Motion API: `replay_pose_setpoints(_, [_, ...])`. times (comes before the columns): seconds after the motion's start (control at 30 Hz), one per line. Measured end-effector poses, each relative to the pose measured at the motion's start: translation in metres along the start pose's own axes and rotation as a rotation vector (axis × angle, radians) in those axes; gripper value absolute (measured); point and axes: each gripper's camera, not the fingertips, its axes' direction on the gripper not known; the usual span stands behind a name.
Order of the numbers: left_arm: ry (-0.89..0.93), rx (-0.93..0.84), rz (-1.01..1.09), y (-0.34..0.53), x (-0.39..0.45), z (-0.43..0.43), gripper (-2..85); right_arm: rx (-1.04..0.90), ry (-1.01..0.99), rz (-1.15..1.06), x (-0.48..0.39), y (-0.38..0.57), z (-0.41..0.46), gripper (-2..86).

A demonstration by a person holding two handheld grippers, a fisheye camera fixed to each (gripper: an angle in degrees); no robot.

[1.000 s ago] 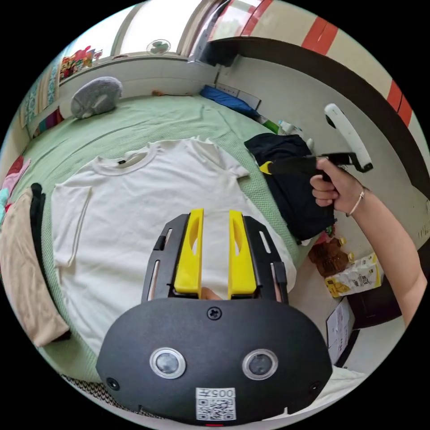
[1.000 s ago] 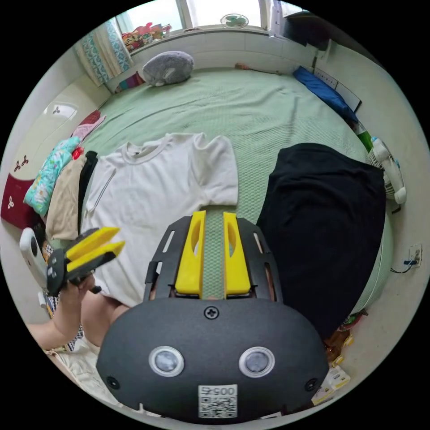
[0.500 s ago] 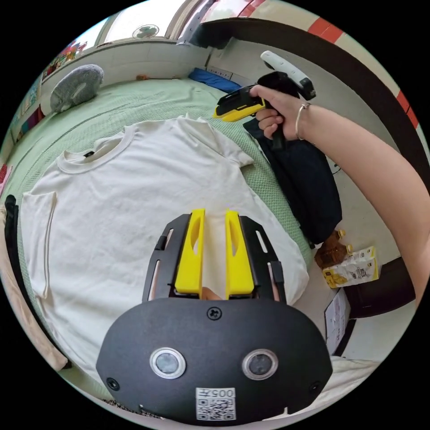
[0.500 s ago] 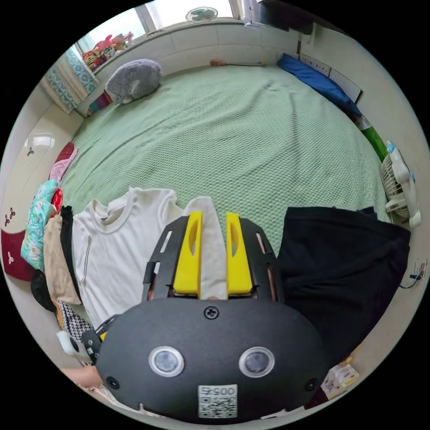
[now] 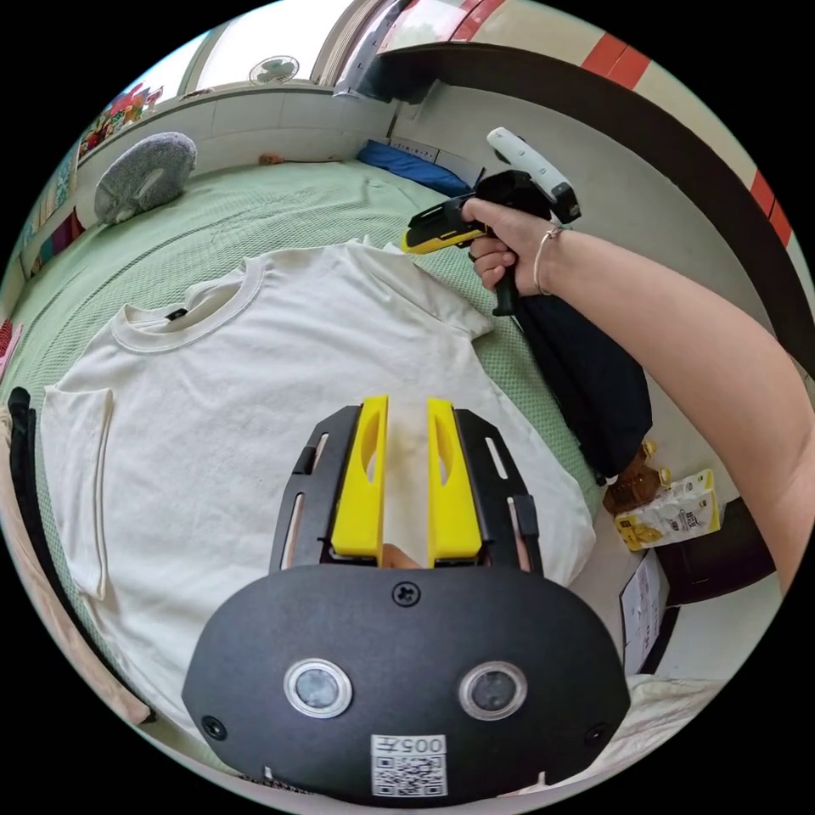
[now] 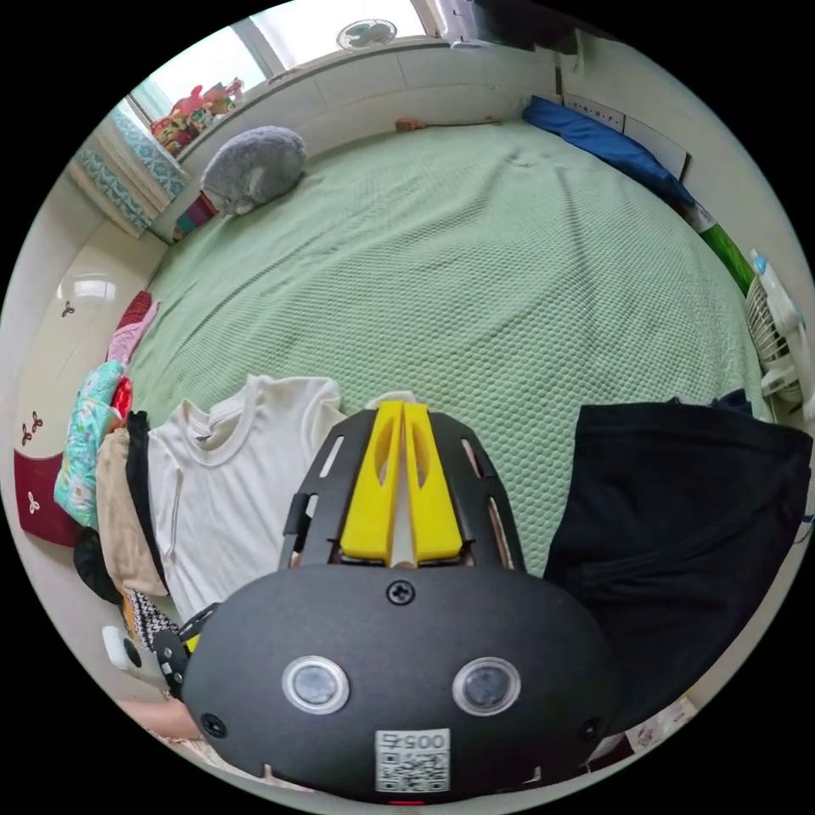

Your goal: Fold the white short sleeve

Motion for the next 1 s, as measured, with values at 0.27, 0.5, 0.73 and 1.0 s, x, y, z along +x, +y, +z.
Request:
replay_pose_setpoints(0.27, [0.004,0.004,-0.032,-0.002,-0.014,0.010,7.7,-0.080,0.093,-0.072,-0.016,0.003,-0.008,4.4])
replay_pose_setpoints(0.5, [0.019,0.019,-0.066,-0.007,-0.026,0.015,7.5,-0.069,0.046,0.013,-0.011,-0.006,0.010,6.9])
replay_pose_setpoints(0.73, [0.026,0.004,-0.063,-0.011,-0.031,0.026,7.3,-0.085,0.149,-0.032,-0.034,-0.007,0.020,0.9])
replay_pose_setpoints(1.0, [0.022,0.013,-0.080,-0.010,-0.042,0.028,7.1,-0.006,0.345,-0.147,-0.083,0.004,-0.024,-1.1])
